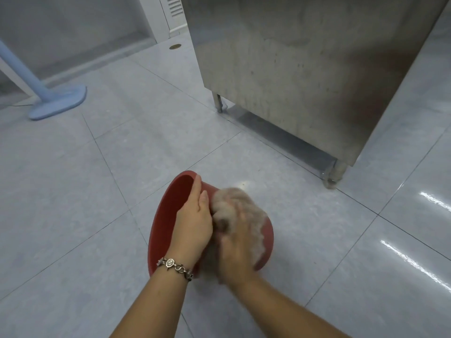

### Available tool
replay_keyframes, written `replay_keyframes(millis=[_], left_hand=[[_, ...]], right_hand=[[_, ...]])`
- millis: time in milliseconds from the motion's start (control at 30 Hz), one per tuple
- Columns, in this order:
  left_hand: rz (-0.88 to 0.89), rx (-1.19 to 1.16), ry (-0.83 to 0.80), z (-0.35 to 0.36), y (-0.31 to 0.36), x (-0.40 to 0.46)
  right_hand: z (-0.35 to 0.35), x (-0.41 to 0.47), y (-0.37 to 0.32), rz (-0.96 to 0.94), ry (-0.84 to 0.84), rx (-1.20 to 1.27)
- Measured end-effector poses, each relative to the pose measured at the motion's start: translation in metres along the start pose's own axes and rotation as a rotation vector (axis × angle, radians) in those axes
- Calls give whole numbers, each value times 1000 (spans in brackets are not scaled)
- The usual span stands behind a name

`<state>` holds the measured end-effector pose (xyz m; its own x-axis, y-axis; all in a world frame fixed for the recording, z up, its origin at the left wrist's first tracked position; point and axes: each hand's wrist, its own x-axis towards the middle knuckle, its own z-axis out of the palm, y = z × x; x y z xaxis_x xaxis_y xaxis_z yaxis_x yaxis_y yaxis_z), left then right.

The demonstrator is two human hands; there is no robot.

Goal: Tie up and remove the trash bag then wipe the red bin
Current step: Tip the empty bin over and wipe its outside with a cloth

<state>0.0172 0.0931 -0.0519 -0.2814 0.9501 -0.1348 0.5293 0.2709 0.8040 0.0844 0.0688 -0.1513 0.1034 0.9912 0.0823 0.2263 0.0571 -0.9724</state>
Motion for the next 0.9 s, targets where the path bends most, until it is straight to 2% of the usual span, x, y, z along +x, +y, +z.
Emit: replay_keyframes(millis=[67, 100, 167, 200, 267, 300, 367, 467, 533, 600, 633, 700, 767, 800, 833, 900], left_hand=[[-14, -26, -12, -4, 2, -1], [-25, -29, -13, -5, 2, -2], [-46, -44, -4, -7, 0, -1], [-49, -57, 10, -8, 0, -1], [-28, -63, 39, -8, -3, 1], [-18, -52, 37, -7, -5, 2], [-13, -15, 26, -4, -4, 2], [-48, -47, 28, -3, -3, 10], [-89, -106, 45, -9, -7, 21], [-190, -158, 40, -16, -11, 29], [-255, -213, 8, -20, -12, 31], [-370, -579, -62, -23, -13, 30], [-368, -969, -119, -25, -18, 24], [-333, -1067, -149, -26, -21, 20], [-284, -1069, -205, -28, -23, 16], [-213, -880, -338, -33, -23, 6]], right_hand=[[12, -19, -24, -148, -78, 54], [12, -19, -23, -186, -110, 27], [2, -7, 3, -259, -67, -124], [-5, 0, 21, -227, -17, -175], [-22, 16, 52, 29, 119, -117], [-29, 22, 62, 173, 147, -43], [-38, 32, 76, 289, 108, 34], [-38, 50, 65, 281, 21, -12], [-34, 58, 42, 204, 5, -80], [-25, 53, 21, 94, -97, -85], [-20, 48, 16, 42, -160, -86], [-16, 37, 12, -59, -222, -94], [-20, 37, 8, -83, -225, -2], [-22, 41, 4, -46, -222, 54], [-24, 45, -2, 18, -223, 99], [-23, 57, -6, 172, -238, 83]])
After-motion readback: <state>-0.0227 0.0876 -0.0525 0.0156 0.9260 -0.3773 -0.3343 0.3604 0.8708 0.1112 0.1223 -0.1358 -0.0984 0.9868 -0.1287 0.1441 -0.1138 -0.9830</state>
